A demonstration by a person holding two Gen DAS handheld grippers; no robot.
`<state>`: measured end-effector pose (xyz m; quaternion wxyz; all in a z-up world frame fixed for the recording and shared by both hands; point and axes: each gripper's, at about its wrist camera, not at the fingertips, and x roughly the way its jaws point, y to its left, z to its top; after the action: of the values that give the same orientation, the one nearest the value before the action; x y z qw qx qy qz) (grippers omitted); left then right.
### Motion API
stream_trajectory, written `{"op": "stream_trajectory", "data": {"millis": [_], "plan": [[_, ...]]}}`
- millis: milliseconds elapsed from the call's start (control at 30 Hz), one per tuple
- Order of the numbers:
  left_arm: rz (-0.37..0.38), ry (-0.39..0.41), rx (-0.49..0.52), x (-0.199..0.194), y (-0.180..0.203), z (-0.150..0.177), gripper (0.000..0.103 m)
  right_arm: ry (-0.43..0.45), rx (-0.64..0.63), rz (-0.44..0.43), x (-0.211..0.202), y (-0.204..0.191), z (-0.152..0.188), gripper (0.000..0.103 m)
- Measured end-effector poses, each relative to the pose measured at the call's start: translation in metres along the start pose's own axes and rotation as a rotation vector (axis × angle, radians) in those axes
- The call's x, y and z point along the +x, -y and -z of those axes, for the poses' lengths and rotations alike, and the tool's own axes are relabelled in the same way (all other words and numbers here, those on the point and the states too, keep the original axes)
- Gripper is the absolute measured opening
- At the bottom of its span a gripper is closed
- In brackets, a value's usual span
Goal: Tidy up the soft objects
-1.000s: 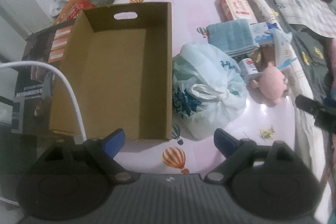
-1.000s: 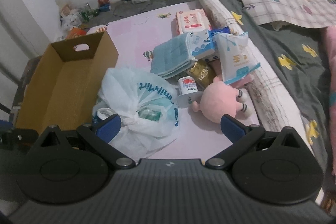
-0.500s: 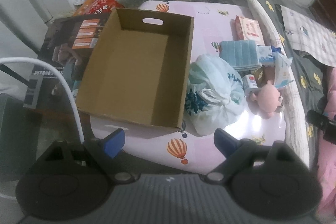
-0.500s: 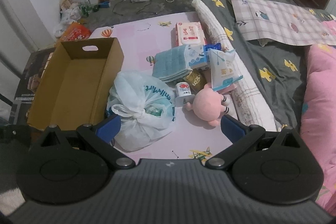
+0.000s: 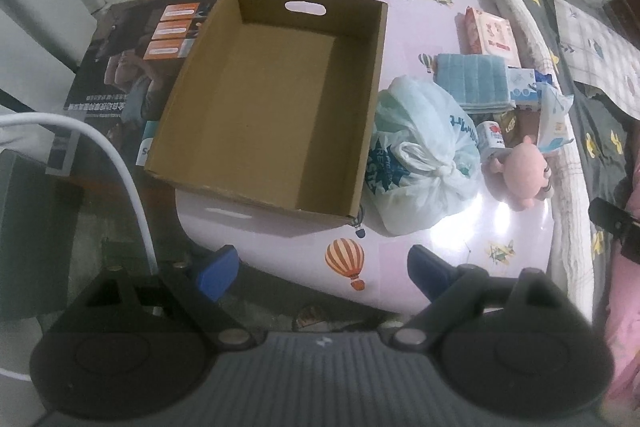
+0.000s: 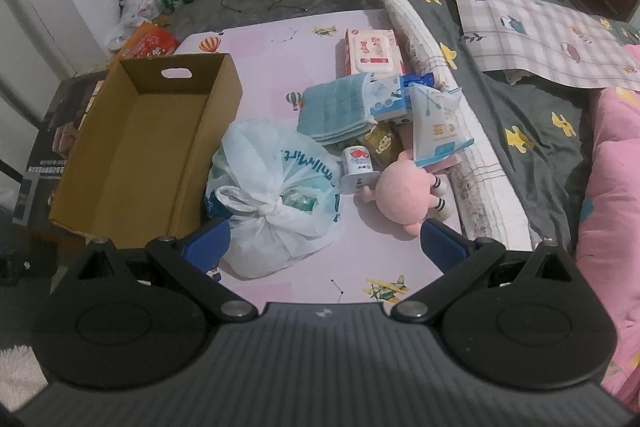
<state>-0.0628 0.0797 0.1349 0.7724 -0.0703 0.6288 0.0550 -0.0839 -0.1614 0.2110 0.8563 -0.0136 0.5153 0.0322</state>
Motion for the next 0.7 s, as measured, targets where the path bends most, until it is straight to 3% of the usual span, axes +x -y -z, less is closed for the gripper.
{"op": "stream_trajectory", "data": {"millis": [700], "plan": [[0.006, 0.026, 0.035, -0.0026, 0.0047, -0.0051, 0.093, 0.007, 0.007, 0.0, 0.0057, -0.0007, -0.0025, 0.102]]}}
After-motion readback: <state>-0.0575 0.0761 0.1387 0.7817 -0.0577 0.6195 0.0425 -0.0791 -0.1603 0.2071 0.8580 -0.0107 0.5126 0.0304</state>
